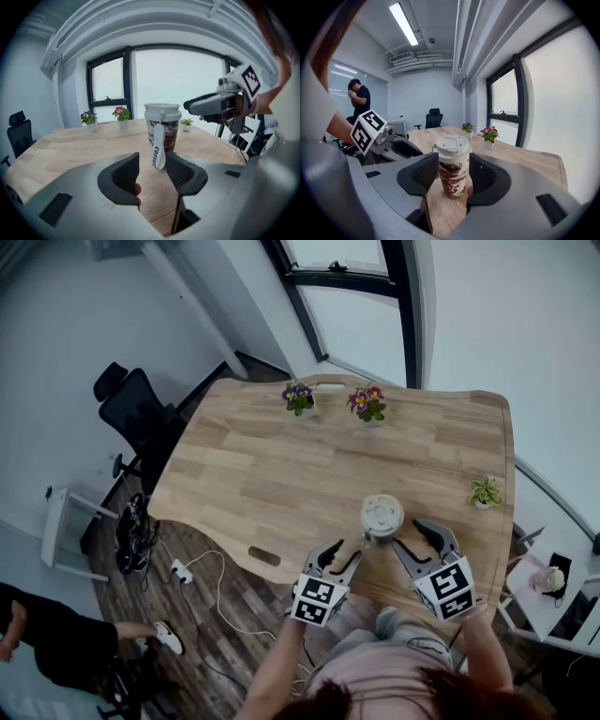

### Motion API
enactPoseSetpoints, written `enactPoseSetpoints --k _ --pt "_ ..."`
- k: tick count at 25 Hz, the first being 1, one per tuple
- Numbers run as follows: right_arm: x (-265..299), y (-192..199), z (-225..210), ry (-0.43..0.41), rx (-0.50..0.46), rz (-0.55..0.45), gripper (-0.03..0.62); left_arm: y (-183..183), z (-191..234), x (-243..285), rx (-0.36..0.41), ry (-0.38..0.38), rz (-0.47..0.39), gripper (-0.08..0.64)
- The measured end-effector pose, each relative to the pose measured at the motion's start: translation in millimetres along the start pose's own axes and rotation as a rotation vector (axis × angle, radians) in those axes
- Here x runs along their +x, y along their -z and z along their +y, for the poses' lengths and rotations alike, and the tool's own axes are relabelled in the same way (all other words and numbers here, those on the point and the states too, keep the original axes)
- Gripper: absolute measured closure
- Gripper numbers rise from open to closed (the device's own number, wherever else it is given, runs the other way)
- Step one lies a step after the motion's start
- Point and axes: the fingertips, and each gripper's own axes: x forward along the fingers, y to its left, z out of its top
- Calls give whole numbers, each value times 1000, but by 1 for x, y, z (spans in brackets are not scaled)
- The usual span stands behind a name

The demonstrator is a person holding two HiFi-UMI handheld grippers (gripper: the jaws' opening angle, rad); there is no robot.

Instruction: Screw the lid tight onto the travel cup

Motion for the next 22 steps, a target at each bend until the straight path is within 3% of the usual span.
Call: enactPoseSetpoints --k 11,22 --pt "-28 -15 0 125 42 -39 569 -25 -3 -35 -45 -83 -110 512" --pt "-66 -33 13 148 121 -80 592 -48 -12 -78 -106 -159 -219 558"
